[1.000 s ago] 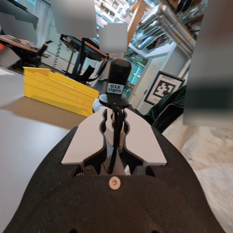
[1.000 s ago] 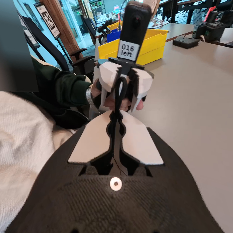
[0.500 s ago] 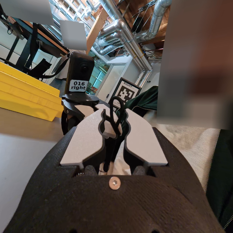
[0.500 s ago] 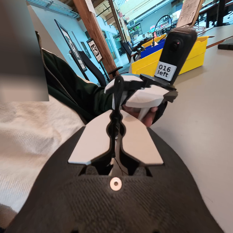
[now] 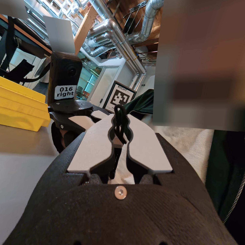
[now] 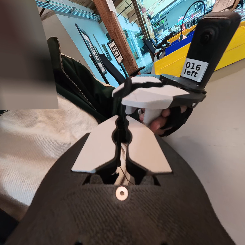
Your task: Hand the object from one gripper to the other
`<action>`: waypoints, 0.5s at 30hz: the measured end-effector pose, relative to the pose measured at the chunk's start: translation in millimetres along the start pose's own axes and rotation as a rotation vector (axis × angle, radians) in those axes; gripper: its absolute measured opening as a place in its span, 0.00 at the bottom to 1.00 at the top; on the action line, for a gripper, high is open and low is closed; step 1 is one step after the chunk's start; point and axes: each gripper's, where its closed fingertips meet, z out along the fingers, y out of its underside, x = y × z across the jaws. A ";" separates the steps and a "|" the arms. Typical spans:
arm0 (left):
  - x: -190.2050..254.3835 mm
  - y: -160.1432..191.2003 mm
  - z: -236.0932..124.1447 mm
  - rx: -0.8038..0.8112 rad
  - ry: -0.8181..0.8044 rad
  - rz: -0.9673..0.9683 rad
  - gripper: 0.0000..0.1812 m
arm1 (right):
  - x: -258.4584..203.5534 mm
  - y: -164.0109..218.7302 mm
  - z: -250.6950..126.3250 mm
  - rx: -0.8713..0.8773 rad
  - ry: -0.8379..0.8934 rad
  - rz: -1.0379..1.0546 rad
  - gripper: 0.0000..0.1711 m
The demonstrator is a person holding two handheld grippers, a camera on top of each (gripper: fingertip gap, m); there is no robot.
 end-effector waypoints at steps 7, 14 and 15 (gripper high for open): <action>-3.0 -13.3 -6.5 0.055 -0.061 0.059 0.02 | 13.8 -13.3 -8.1 0.106 0.088 -0.024 0.17; -11.1 -45.4 -33.9 0.218 -0.196 0.145 0.02 | 52.5 -37.5 -45.5 0.247 0.461 -0.216 0.30; -11.9 -49.7 -38.8 0.245 -0.210 0.150 0.02 | 55.7 -41.3 -52.7 0.262 0.515 -0.250 0.29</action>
